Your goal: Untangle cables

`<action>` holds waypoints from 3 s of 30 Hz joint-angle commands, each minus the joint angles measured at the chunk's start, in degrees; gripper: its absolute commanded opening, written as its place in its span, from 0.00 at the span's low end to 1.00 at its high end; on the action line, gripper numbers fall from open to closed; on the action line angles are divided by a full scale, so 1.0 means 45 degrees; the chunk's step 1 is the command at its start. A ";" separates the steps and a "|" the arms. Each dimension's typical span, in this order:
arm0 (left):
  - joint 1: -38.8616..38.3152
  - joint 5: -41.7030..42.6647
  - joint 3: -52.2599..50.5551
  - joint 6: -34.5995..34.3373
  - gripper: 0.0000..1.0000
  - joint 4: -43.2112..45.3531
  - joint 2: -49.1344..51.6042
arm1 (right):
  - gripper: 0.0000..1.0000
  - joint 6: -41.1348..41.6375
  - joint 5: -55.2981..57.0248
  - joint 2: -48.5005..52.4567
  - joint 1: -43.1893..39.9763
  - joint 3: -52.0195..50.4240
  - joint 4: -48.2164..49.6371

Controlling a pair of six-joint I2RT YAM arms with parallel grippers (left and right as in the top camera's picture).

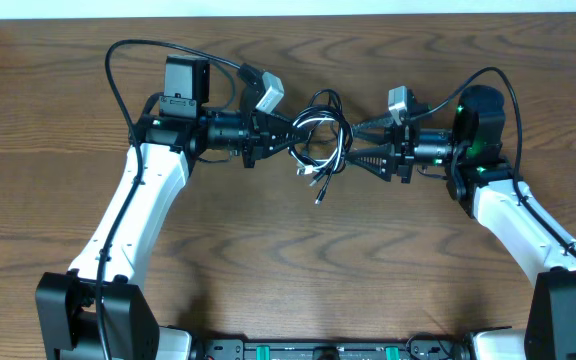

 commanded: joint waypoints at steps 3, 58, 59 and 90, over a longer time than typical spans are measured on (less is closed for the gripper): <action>0.0019 0.0529 0.0083 0.0345 0.08 -0.0078 -0.0151 | 0.55 0.0272 0.0563 0.0063 -0.0010 0.0049 0.0092; -0.0136 -0.1316 0.0083 0.1365 0.07 -0.1035 -0.0151 | 0.01 0.2380 0.0510 0.0058 -0.1098 0.0053 0.3463; -0.0136 -0.1214 0.0083 0.1365 0.08 -0.0986 -0.0151 | 0.01 0.2375 0.0510 0.0058 -0.1098 0.0053 0.3245; -0.0126 0.1491 0.0083 0.2089 0.08 -0.0675 -0.0151 | 0.40 0.2074 0.1613 0.0058 0.0131 0.0049 0.1311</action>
